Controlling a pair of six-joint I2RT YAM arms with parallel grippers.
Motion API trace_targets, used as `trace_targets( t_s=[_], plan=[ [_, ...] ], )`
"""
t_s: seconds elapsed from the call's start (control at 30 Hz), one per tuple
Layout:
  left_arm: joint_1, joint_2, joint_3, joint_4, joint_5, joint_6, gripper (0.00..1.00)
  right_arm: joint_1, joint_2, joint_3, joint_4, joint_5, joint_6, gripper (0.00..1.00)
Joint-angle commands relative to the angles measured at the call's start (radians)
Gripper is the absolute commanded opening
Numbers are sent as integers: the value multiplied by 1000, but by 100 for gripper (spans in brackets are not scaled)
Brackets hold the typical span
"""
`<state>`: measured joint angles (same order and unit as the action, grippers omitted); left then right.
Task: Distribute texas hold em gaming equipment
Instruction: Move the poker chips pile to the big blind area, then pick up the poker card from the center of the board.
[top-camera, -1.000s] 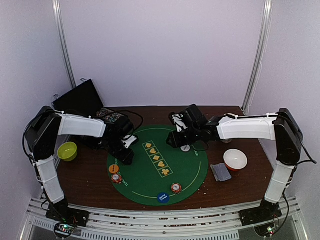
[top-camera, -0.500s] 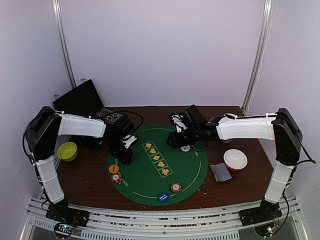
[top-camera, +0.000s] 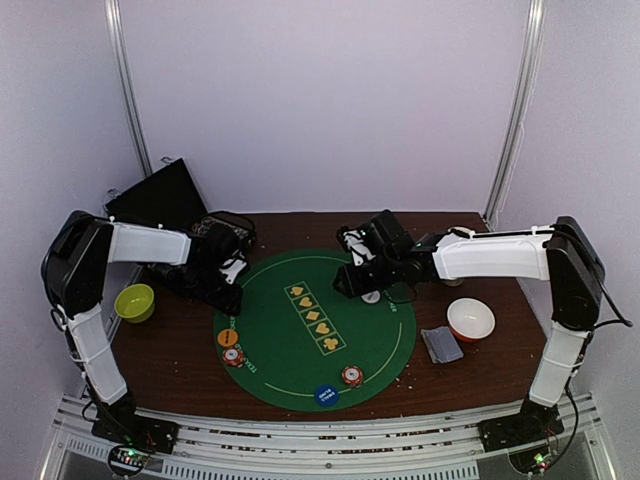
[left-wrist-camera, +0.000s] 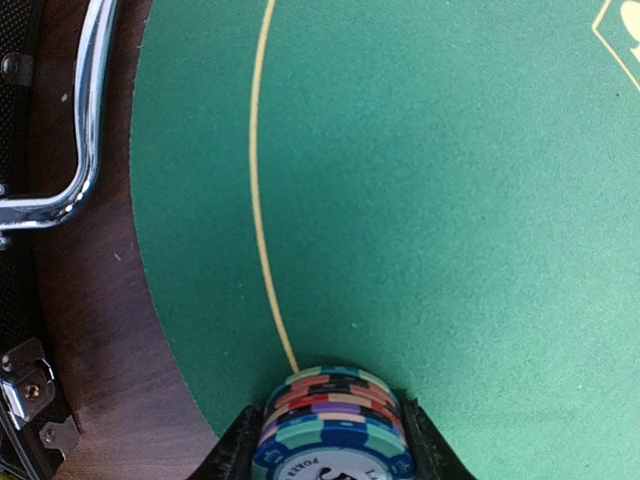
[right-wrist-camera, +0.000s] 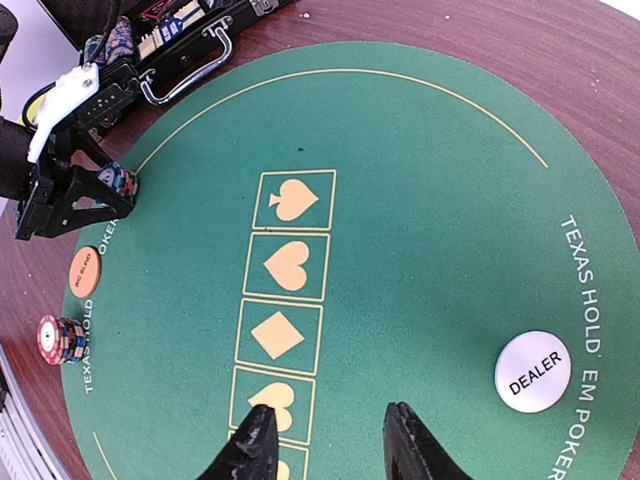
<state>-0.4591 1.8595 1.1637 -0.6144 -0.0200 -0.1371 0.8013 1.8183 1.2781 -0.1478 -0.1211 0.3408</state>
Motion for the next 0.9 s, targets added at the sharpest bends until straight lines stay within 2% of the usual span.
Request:
trace_targets(
  t_s=[0.0,0.1,0.2,0.3,0.43,0.6,0.7,0.87],
  plan=[
    [26,-7,-39,-2,-67,17,16,3,6,18,-26,15,-13,39],
    [26,-25,-37,-3,-63,17,36,2,5,33,-47,24,-18,39],
    [25,-69,-8,-13,-61,11,62,3,-2,54,-82,44,-28,40],
    [25,-117,59,-38,-69,14,77,3,-21,81,-135,85,-45,43],
    [25,-165,169,-82,-69,53,84,2,-69,112,-219,167,-80,47],
    [27,-226,261,-116,-45,83,88,1,-164,163,-348,305,-146,56],
    [28,-266,279,-111,-8,84,91,3,-230,177,-430,356,-192,67],
    [48,-354,243,-74,28,59,98,3,-301,237,-652,486,-213,97]
  ],
)
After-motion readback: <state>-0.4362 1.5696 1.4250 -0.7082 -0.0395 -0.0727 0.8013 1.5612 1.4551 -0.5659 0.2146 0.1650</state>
